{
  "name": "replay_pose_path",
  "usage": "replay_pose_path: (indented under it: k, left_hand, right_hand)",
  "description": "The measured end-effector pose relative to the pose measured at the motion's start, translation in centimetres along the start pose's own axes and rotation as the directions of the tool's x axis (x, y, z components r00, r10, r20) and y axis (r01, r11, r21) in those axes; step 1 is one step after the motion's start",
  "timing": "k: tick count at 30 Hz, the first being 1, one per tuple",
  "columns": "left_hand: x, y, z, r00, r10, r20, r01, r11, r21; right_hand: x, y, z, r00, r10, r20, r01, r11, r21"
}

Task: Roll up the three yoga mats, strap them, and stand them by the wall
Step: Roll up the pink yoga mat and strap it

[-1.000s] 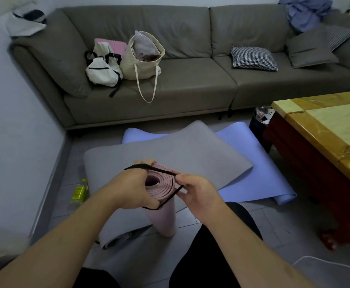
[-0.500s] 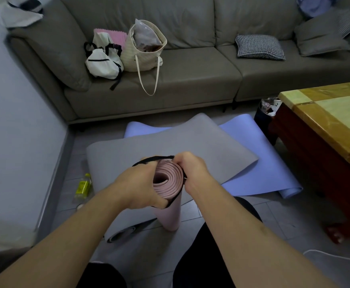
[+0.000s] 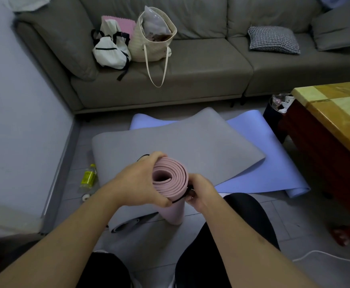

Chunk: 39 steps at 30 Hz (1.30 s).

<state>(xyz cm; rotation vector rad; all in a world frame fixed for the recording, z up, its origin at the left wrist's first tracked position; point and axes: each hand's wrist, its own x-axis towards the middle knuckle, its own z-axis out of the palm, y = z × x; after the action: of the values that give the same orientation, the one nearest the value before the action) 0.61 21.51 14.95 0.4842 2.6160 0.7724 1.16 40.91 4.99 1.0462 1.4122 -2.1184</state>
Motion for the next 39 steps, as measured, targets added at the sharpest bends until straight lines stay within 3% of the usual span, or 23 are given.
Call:
replay_pose_path:
  k: [4, 6, 8, 11, 14, 15, 19, 23, 26, 27, 28, 30, 31, 33, 36, 39]
  left_hand:
    - [0.1, -1.0, -0.3, 1.0, -0.003, 0.025, 0.008, 0.976, -0.218]
    - [0.2, -1.8, 0.1, 0.997, -0.04, 0.064, 0.066, 0.883, -0.465]
    - [0.5, -2.3, 1.1, 0.983, -0.176, 0.057, 0.168, 0.718, -0.675]
    - [0.6, -2.5, 3.1, 0.926, -0.374, 0.048, 0.25, 0.516, -0.819]
    - [0.7, -2.5, 4.5, 0.929, -0.298, 0.219, 0.249, 0.069, -0.966]
    - [0.8, -2.8, 4.9, 0.912, -0.336, 0.234, 0.236, -0.035, -0.971]
    - [1.7, -3.4, 6.3, 0.727, -0.66, 0.189, 0.06, -0.213, -0.975]
    - [1.6, -3.6, 5.9, 0.59, -0.806, 0.041, -0.017, -0.063, -0.998]
    - [1.3, -5.4, 5.4, 0.521, -0.852, 0.06, -0.138, -0.154, -0.978]
    - [0.8, -5.6, 5.3, 0.548, -0.836, 0.027, -0.088, -0.09, -0.992]
    - [0.2, -5.5, 5.5, 0.643, -0.764, -0.055, 0.025, 0.093, -0.995]
    - [-0.9, -4.0, 6.1, 0.908, -0.405, -0.108, 0.124, 0.506, -0.854]
    - [-1.1, -2.8, 6.2, 0.97, -0.239, -0.054, 0.103, 0.598, -0.795]
    - [-1.2, -1.0, 6.3, 0.996, -0.065, -0.054, 0.003, 0.667, -0.745]
    - [-1.0, 0.0, 5.3, 0.966, -0.061, -0.251, -0.158, 0.629, -0.762]
    - [-1.8, 1.9, 2.8, 0.933, -0.046, -0.357, -0.242, 0.656, -0.715]
  right_hand:
    - [-0.5, -0.1, -0.1, 0.995, -0.073, 0.069, 0.07, 0.997, 0.045]
    - [-1.0, -0.3, -0.7, 0.986, -0.105, 0.129, 0.093, 0.991, 0.097]
    - [-1.7, -0.3, -1.5, 0.969, -0.14, 0.202, 0.115, 0.985, 0.132]
    - [-2.7, -0.5, -2.4, 0.948, -0.169, 0.27, 0.14, 0.982, 0.126]
    - [-2.8, -0.9, -2.9, 0.956, -0.174, 0.237, 0.155, 0.983, 0.096]
    - [-2.8, -1.0, -2.8, 0.96, -0.166, 0.225, 0.149, 0.985, 0.093]
    - [-2.6, -0.5, -2.0, 0.969, -0.132, 0.209, 0.115, 0.989, 0.09]
    - [-2.2, -0.3, -1.1, 0.986, -0.082, 0.147, 0.076, 0.996, 0.042]
    - [-2.1, -0.7, -1.3, 0.993, -0.068, 0.092, 0.062, 0.996, 0.068]
    - [-2.3, -0.9, -1.5, 0.994, -0.069, 0.086, 0.063, 0.996, 0.065]
    - [-2.4, -1.1, -1.7, 0.994, -0.076, 0.084, 0.072, 0.996, 0.045]
    - [-2.9, -1.6, -1.8, 0.993, -0.089, 0.078, 0.089, 0.996, 0.005]
    - [-3.2, -1.7, -1.7, 0.992, -0.1, 0.075, 0.101, 0.995, -0.01]
    - [-3.7, -1.9, -1.3, 0.99, -0.122, 0.07, 0.125, 0.991, -0.036]
    - [-4.9, -2.7, -1.0, 0.978, -0.172, 0.118, 0.182, 0.98, -0.083]
    - [-6.6, -4.7, -0.8, 0.964, -0.221, 0.149, 0.239, 0.963, -0.12]
